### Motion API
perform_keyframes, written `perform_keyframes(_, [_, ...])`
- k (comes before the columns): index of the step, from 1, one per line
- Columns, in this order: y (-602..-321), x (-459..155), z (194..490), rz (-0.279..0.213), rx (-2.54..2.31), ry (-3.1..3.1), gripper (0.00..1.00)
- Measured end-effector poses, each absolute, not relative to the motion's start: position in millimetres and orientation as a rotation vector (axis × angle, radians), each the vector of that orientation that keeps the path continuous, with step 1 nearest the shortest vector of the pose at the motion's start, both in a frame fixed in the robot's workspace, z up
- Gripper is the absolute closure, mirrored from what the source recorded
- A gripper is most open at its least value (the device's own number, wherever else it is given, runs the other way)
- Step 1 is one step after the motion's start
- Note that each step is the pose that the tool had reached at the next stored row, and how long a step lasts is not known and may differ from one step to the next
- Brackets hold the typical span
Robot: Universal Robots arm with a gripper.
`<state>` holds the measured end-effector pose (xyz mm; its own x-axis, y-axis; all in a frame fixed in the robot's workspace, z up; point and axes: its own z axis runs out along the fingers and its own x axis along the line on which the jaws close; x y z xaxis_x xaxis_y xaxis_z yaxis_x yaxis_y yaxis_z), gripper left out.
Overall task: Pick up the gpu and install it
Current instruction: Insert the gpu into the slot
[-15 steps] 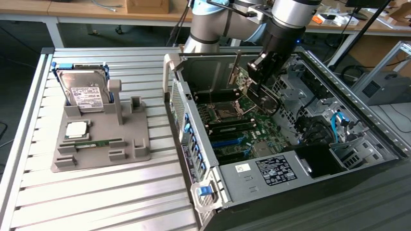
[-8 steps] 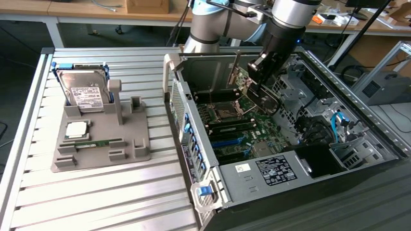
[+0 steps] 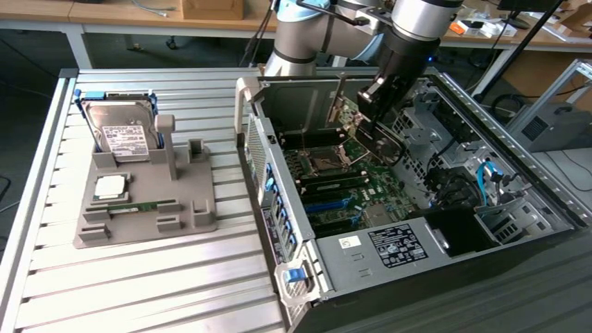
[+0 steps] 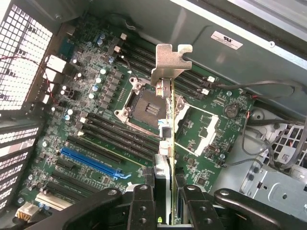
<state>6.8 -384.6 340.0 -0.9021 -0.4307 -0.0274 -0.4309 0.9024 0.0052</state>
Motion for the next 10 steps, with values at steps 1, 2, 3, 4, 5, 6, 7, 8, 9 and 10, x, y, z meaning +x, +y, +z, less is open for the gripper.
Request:
perform_keyframes(1, [-384.6,6.8,340.0,0.017,-0.693,3.038,0.73])
perform_keyframes(2, [-384.6,6.8,340.0,0.017,-0.697,3.037,0.73])
perform_keyframes(3, [-384.6,6.8,340.0,0.017,-0.701,3.036,0.73])
perform_keyframes(4, [-384.6,6.8,340.0,0.018,-0.705,3.035,0.73])
perform_keyframes(5, [-384.6,6.8,340.0,0.018,-0.709,3.034,0.73])
perform_keyframes(6, [-384.6,6.8,340.0,0.018,-0.714,3.033,0.73])
perform_keyframes(7, [-384.6,6.8,339.9,0.018,-0.718,3.032,0.73])
perform_keyframes(8, [-384.6,6.8,340.0,0.018,-0.726,3.03,0.73])
perform_keyframes(9, [-384.6,6.8,340.0,0.018,-0.73,3.029,0.73])
perform_keyframes(10, [-384.6,6.8,340.0,0.018,-0.734,3.028,0.73])
